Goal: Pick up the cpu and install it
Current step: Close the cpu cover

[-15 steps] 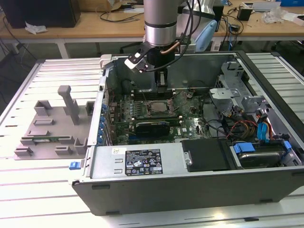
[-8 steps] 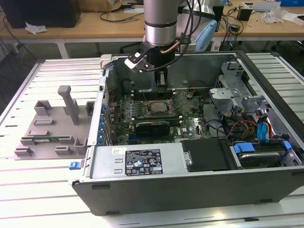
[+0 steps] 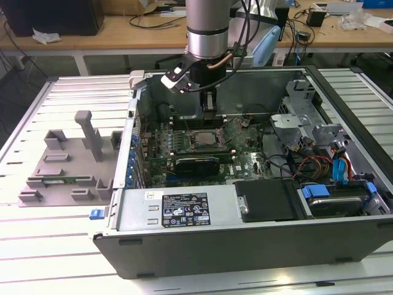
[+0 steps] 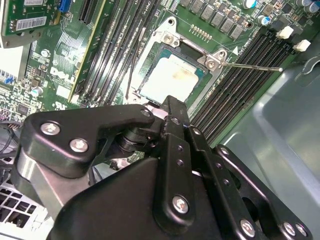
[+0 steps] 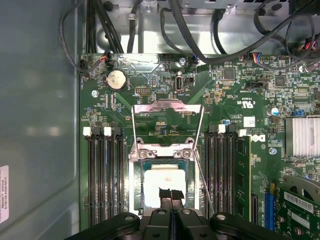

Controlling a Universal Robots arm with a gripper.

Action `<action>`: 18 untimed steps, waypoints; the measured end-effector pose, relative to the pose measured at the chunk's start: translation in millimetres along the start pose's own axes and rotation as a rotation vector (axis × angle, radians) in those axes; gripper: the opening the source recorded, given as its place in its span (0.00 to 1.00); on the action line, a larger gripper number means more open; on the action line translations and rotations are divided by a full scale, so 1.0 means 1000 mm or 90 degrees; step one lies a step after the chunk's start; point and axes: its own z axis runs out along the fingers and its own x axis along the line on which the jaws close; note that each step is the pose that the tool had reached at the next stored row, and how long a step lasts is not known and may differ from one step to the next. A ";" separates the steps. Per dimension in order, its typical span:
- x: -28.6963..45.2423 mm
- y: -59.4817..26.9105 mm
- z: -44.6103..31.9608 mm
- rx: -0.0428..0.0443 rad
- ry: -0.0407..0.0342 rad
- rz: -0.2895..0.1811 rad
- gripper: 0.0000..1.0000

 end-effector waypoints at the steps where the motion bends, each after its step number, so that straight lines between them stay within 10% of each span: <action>1: 0.0000 0.0000 -0.0001 0.0000 0.0000 0.000 0.11; 9: 0.0000 0.0000 -0.0011 0.0000 0.0000 0.000 0.11; 18: -0.0004 0.0009 -0.0258 0.0000 0.0000 0.000 0.11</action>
